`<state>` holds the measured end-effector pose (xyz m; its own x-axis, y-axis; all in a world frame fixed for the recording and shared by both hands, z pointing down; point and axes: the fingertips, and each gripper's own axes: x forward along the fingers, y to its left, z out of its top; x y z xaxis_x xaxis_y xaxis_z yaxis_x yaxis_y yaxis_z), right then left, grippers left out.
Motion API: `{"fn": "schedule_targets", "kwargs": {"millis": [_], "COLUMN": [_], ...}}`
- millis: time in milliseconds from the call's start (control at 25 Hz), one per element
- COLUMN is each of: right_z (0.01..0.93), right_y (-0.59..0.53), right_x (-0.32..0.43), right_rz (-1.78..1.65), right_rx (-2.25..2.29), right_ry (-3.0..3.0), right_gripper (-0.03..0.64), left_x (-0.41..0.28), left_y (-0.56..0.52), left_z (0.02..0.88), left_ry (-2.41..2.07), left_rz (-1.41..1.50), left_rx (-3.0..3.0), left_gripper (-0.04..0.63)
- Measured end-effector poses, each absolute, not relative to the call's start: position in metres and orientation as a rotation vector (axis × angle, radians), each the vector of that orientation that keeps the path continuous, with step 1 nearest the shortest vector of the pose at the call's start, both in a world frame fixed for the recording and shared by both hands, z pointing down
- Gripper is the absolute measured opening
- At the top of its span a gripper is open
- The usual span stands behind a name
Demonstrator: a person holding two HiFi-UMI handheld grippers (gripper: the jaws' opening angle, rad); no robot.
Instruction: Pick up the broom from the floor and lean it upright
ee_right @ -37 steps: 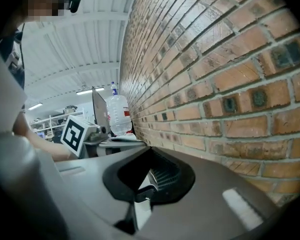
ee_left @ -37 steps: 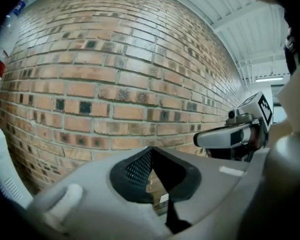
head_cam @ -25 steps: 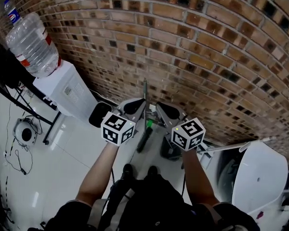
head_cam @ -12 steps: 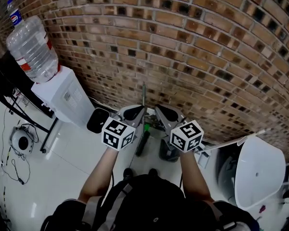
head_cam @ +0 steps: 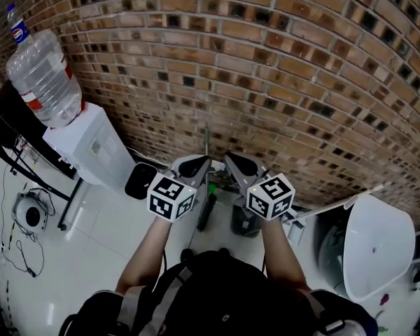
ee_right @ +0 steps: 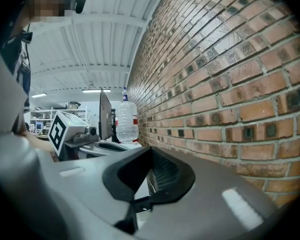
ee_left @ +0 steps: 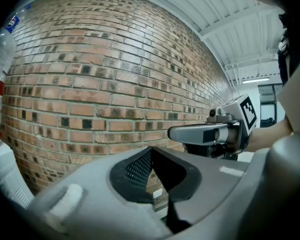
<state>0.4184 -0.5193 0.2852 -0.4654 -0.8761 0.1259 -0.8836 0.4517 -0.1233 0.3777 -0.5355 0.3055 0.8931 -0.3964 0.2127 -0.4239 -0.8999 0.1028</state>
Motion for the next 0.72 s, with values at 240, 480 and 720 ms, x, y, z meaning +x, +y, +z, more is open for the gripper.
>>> {"fn": "schedule_targets", "kwargs": {"millis": [240, 480, 720], "right_z": [0.282, 0.28, 0.277], "right_y": [-0.524, -0.527, -0.531], "right_x": [0.419, 0.421, 0.422], "right_rz": [0.259, 0.251, 0.24], "right_rx": [1.598, 1.593, 1.579], "right_ry": [-2.645, -2.648, -2.647], "right_gripper": [0.003, 0.003, 0.003], "left_x": [0.379, 0.381, 0.382], "left_y": [-0.538, -0.539, -0.541], "left_z": [0.304, 0.302, 0.301], "left_ry": [-0.629, -0.624, -0.622], "left_rz": [0.285, 0.29, 0.293], "left_rx": [2.916, 2.923, 2.924], "left_gripper": [0.002, 0.002, 0.002]}}
